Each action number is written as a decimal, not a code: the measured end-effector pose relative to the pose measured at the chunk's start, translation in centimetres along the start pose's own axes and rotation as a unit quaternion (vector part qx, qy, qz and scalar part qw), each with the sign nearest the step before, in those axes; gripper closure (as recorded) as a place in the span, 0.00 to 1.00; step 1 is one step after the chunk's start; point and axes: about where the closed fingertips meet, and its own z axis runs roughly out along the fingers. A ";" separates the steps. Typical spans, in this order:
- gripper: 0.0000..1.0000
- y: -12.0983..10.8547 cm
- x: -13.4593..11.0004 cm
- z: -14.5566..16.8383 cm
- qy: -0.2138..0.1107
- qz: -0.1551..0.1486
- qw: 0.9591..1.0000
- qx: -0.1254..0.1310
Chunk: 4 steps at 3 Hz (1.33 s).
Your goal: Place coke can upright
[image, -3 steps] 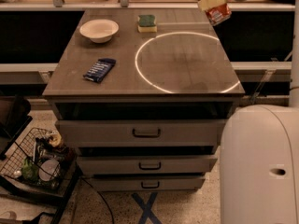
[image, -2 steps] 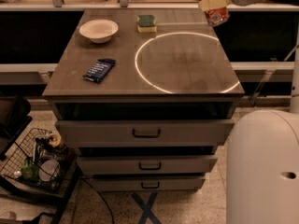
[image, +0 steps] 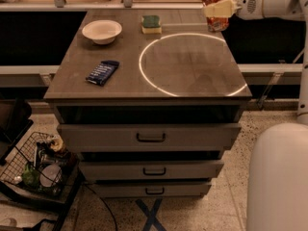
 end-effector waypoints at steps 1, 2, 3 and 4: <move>1.00 0.2 1.4 2.2 -0.065 -0.025 0.997 -0.027; 1.00 1.6 3.2 4.2 -0.111 -0.057 0.991 -0.042; 1.00 4.2 5.4 5.7 -0.140 -0.110 0.983 -0.045; 1.00 5.6 7.0 6.7 -0.147 -0.125 0.980 -0.053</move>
Offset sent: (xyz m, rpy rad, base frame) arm -0.0335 0.0651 -0.0821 0.1694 -0.3580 0.1433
